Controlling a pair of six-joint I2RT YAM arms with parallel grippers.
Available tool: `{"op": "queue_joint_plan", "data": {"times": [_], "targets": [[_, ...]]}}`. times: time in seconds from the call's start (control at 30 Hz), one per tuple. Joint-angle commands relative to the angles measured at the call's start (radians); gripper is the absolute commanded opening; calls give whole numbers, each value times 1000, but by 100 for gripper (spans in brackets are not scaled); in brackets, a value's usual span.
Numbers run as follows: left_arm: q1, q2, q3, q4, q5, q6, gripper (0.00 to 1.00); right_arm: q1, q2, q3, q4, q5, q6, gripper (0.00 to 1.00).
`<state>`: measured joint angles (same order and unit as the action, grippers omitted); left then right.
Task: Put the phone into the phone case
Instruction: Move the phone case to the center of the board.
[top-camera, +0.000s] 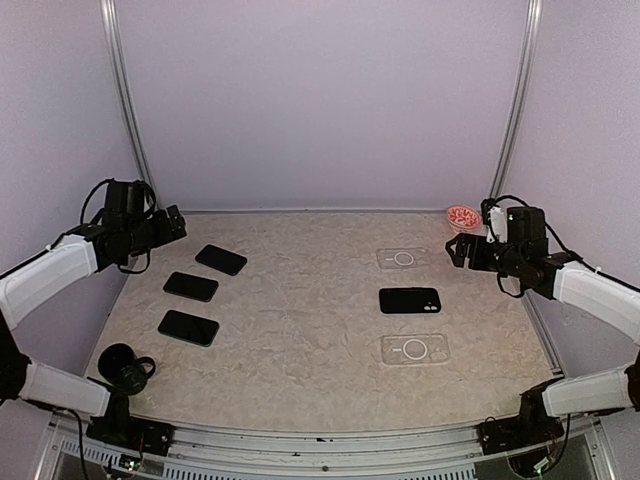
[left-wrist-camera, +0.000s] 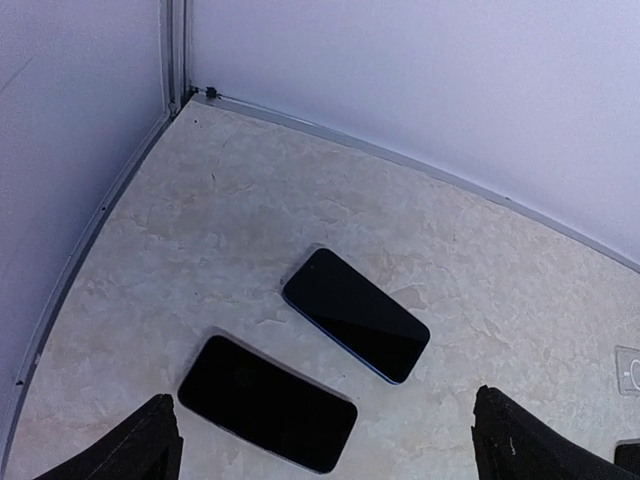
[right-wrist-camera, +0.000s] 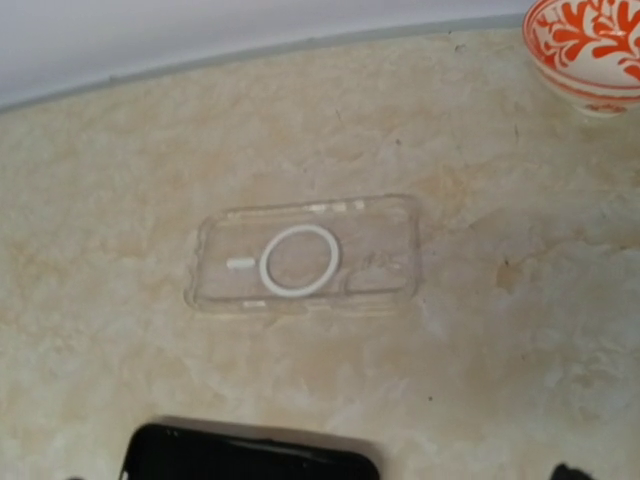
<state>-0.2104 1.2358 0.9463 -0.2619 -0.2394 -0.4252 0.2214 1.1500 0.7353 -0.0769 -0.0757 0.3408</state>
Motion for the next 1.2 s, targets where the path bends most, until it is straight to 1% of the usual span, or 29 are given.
{"op": "queue_joint_plan", "data": {"times": [0.0, 0.13, 0.3, 0.4, 0.5, 0.57, 0.8, 1.0, 1.17], "targets": [[-10, 59, 44, -53, 49, -133, 99, 37, 11, 16, -34, 68, -34, 99], [-31, 105, 64, -38, 63, -195, 99, 45, 12, 5, -39, 68, -45, 99], [-44, 215, 170, -101, 59, -270, 99, 47, 6, -12, -36, 97, -51, 100], [-65, 281, 221, -116, 62, -276, 99, 47, 21, -19, -31, 100, -45, 99], [-94, 325, 233, -99, 75, -280, 99, 47, 57, -19, -36, 108, -24, 99], [-111, 344, 240, -91, 61, -276, 99, 47, 82, -19, -35, 94, -8, 100], [-120, 447, 312, -148, 58, -278, 99, 47, 156, -22, -5, 33, 31, 99], [-159, 457, 308, -123, 64, -275, 99, 47, 218, -12, 11, -11, 55, 99], [-160, 473, 321, -132, 53, -265, 99, 47, 280, 5, 20, -51, 74, 99]]}}
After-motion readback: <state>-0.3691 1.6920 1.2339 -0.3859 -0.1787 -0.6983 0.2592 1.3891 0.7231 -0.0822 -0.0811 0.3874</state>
